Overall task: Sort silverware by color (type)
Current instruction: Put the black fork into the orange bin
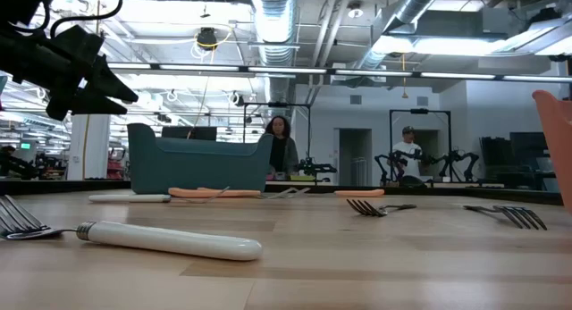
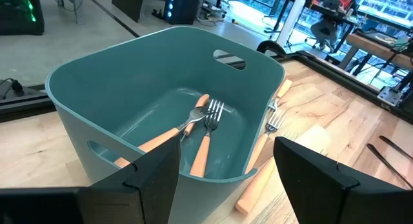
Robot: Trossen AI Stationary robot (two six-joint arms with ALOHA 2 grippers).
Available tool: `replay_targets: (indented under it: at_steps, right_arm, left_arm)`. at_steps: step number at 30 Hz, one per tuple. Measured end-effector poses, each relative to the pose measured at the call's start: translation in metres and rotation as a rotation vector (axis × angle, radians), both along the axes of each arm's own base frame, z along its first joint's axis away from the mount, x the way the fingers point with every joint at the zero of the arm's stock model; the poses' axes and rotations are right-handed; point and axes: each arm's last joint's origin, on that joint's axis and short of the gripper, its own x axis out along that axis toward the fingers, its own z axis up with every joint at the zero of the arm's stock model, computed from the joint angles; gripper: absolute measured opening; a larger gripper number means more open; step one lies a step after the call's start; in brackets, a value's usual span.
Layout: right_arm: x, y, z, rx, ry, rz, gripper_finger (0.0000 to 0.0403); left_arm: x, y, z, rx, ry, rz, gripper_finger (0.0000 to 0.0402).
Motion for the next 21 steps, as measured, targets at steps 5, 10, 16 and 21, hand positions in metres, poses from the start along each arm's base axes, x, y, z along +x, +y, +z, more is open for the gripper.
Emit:
replay_targets:
  at_steps: [5,10,16,21]
  right_arm:
    - [0.006,0.009,-0.014,-0.068,0.060,-0.009,0.0029]
    - [0.014,0.019,-0.032,-0.139,0.115,-0.010,0.0034]
    - [0.022,0.031,-0.055,-0.222,0.180,0.002,0.0031]
    - [0.025,0.036,-0.066,-0.266,0.205,-0.017,0.0035]
  left_arm:
    - [0.000,0.000,0.000,0.000,0.001,0.000,0.0235]
    - [0.000,0.000,0.000,0.001,0.001,0.001,0.0235]
    - [0.000,0.000,0.000,0.004,0.000,0.008,0.0235]
    - [0.000,0.001,0.000,0.010,-0.001,0.024,0.0235]
